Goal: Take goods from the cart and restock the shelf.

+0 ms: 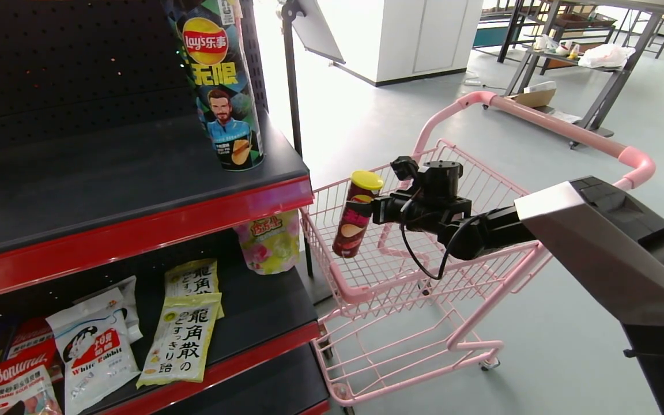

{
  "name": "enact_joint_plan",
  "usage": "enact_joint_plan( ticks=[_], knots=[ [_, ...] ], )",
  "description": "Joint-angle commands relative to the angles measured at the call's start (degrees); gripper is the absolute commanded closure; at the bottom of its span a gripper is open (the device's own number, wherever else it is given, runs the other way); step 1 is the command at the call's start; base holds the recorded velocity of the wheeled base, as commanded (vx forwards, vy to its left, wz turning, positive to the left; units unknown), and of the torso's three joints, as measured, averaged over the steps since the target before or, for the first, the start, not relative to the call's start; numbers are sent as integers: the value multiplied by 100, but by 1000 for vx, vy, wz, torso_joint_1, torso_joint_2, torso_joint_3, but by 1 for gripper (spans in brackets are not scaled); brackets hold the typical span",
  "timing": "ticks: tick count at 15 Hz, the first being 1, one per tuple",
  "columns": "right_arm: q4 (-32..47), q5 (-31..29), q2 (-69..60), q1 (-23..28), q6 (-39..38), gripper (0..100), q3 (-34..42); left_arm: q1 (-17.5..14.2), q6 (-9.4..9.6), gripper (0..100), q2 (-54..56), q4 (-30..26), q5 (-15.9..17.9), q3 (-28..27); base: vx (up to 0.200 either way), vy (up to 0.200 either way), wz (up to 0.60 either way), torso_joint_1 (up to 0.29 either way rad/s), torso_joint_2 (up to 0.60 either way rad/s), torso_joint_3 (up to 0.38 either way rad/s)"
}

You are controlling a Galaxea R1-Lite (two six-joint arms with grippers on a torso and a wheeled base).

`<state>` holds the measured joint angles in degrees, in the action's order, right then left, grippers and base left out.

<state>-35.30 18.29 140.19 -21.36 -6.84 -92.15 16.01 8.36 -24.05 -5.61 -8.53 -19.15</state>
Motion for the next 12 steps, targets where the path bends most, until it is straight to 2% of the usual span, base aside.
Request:
enact_joint_plan(
  ticks=[1, 7, 8, 12],
  knots=[
    [-12, 17, 105, -44, -2, 0, -58, -1, 7, 0, 6, -11, 1, -1, 0, 0, 0, 0, 0, 0],
    [15, 0, 456, -88, -90, 0, -559, -1, 34, 0, 50, -37, -87, -10, 0, 0, 0, 0, 0, 0],
    [15, 0, 456, -97, -98, 100, -567, -1, 51, 0, 41, -37, -96, -10, 0, 0, 0, 0, 0, 0],
    [24, -9, 518, -97, -98, 100, -664, -1, 87, 0, 67, -98, -105, -1, 0, 0, 0, 0, 0, 0]
  ],
)
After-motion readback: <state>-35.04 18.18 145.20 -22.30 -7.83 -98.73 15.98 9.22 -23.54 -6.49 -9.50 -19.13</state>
